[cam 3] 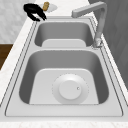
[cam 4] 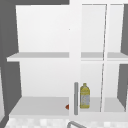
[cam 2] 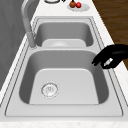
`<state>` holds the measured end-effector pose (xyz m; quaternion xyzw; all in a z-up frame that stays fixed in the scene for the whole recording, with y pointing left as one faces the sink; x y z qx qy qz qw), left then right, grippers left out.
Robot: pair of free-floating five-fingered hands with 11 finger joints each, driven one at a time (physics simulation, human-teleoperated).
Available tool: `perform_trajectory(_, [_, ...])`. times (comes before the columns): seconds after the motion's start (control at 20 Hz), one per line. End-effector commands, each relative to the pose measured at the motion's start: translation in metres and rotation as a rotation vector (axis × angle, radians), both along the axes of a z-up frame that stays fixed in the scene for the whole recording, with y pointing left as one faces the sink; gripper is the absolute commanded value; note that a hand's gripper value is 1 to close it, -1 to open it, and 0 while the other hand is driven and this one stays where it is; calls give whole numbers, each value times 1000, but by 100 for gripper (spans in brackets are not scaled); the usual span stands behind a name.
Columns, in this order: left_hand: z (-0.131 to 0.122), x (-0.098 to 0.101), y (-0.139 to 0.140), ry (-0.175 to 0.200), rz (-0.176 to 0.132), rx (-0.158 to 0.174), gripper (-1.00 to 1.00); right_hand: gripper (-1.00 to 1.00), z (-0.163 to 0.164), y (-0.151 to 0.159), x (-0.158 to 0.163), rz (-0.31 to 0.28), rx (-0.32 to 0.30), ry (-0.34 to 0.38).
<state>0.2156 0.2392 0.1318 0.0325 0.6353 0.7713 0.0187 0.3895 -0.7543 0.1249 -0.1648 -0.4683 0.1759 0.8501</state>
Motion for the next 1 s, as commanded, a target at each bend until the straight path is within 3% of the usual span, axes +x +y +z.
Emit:
perform_trajectory(0.0, [0,0,0,0,0,0,0,-100,0,0,-10,50,-125,-39])
perform_trajectory(0.35, [0,0,0,0,0,0,0,-100,5,5,-39,59,-201,-32])
perform_trajectory(0.95, [0,0,0,0,0,0,0,-100,7,24,-90,42,-410,-37])
